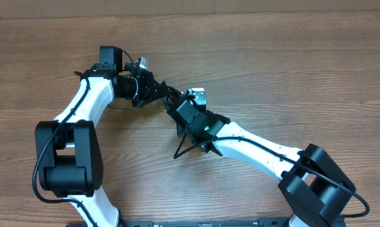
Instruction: Untangle cables
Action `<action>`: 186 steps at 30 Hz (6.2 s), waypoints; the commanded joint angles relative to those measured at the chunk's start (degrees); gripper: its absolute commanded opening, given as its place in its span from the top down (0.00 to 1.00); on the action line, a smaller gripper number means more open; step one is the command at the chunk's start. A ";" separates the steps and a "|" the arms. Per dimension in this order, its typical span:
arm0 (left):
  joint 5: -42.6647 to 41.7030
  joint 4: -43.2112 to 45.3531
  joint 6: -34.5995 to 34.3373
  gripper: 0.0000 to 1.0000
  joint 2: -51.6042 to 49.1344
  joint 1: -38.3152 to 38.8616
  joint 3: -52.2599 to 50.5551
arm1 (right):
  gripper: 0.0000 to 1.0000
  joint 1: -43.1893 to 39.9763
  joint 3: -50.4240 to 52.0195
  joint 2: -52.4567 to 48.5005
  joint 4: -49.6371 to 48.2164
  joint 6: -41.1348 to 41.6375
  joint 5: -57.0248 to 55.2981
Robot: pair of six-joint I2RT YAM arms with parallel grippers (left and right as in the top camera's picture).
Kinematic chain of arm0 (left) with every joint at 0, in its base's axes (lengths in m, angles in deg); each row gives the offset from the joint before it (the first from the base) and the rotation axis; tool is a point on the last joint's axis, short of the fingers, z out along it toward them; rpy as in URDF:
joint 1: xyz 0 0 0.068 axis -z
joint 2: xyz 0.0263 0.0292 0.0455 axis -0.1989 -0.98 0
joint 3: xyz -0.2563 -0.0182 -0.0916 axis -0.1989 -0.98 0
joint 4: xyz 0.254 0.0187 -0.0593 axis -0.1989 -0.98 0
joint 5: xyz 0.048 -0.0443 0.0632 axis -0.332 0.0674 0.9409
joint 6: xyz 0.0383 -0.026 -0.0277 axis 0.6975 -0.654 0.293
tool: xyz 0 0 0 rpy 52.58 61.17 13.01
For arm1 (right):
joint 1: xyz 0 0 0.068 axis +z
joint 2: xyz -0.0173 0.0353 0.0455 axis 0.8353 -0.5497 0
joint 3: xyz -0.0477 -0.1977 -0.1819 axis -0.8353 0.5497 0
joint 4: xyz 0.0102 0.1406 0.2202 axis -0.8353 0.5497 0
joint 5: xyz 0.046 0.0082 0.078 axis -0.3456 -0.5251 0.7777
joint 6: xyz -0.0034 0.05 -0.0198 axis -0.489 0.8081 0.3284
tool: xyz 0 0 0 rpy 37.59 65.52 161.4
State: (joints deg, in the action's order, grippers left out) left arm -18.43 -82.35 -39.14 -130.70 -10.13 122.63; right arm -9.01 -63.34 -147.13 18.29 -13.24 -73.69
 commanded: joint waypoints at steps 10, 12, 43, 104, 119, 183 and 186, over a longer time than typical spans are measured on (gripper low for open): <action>-2.51 0.98 18.56 0.96 1.73 -0.70 1.27 | 0.96 -12.46 -0.72 -0.37 -0.42 -2.86 18.32; -2.43 0.98 18.56 0.96 1.73 -0.70 1.27 | 0.96 -12.50 -0.72 -0.37 -0.87 -2.95 20.76; 7.04 -0.39 2.58 0.96 1.73 -0.68 1.27 | 0.78 -7.85 -4.74 -0.37 -8.04 -11.39 28.20; 8.55 -0.83 -7.61 0.93 1.73 -0.68 1.27 | 0.68 -6.16 -5.14 -2.05 0.11 -7.08 24.33; 8.55 -0.81 -7.41 0.94 1.73 -0.46 1.27 | 0.74 -6.12 -5.11 -2.08 -0.48 -6.86 11.30; 6.19 -0.39 8.02 0.96 1.73 -0.46 1.27 | 0.82 -7.87 -5.84 -9.22 -2.58 -0.61 7.17; 6.16 -0.42 8.04 0.96 1.73 -0.46 1.27 | 0.82 -8.15 -5.84 -11.06 -3.17 -0.57 6.86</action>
State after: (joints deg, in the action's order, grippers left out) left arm -12.16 -82.74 -32.41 -130.70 -10.13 122.71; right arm -16.31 -68.48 -156.01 15.54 -15.55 -63.85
